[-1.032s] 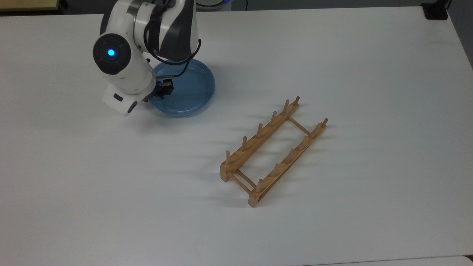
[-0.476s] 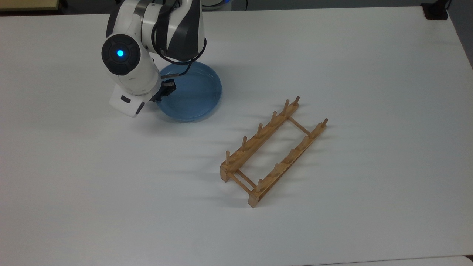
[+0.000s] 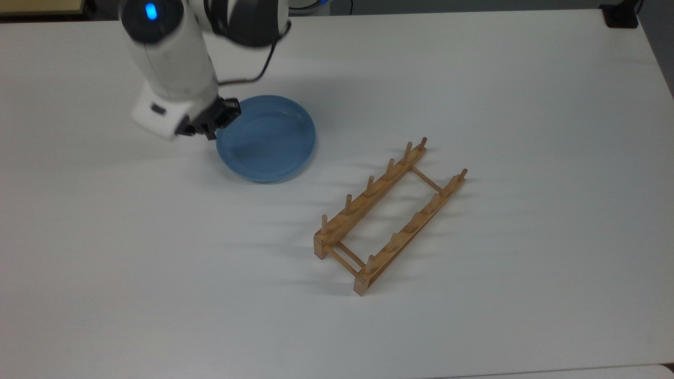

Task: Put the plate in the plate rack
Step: 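Lower the open gripper onto the plate rim and position the fingers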

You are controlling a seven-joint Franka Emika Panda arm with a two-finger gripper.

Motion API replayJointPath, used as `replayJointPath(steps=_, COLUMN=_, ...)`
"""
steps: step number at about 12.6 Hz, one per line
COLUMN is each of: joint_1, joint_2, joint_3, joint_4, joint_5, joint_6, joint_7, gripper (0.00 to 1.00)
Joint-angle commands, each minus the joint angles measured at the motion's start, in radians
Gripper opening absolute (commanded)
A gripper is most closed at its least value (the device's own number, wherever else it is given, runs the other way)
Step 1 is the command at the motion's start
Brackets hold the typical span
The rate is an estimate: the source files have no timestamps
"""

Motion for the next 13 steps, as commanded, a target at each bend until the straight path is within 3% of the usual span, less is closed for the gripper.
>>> replayJointPath(steps=1, joint_1=0.033, joint_2=-0.135, joint_3=-0.005, joint_4=0.052, joint_5=0.037, joint_6=-0.028, joint_7=0.039, gripper=0.0)
replayJointPath(steps=3, joint_1=0.054, joint_2=-0.16, joint_3=-0.011, joint_4=0.081, joint_5=0.037, joint_6=-0.028, joint_7=0.044, gripper=0.0)
replayJointPath(steps=6, joint_1=0.042, joint_2=-0.142, joint_3=-0.015, joint_4=0.045, joint_5=0.037, joint_6=-0.048, joint_7=-0.044, gripper=0.0)
replayJointPath(steps=8, joint_1=0.01, joint_2=-0.082, joint_3=-0.015, joint_4=0.005, joint_5=0.037, joint_6=-0.048, joint_7=-0.067, gripper=0.25)
replayJointPath(steps=9, joint_1=-0.002, joint_2=-0.042, joint_3=-0.015, joint_4=0.005, joint_5=0.037, joint_6=-0.048, joint_7=-0.061, gripper=0.49)
replayJointPath(steps=10, joint_1=-0.01, joint_2=-0.015, joint_3=-0.015, joint_4=0.005, joint_5=0.037, joint_6=-0.045, joint_7=-0.058, gripper=0.64)
replayJointPath(steps=13, joint_1=-0.032, joint_2=0.056, joint_3=-0.015, joint_4=0.005, joint_5=0.035, joint_6=-0.028, joint_7=-0.067, gripper=0.65)
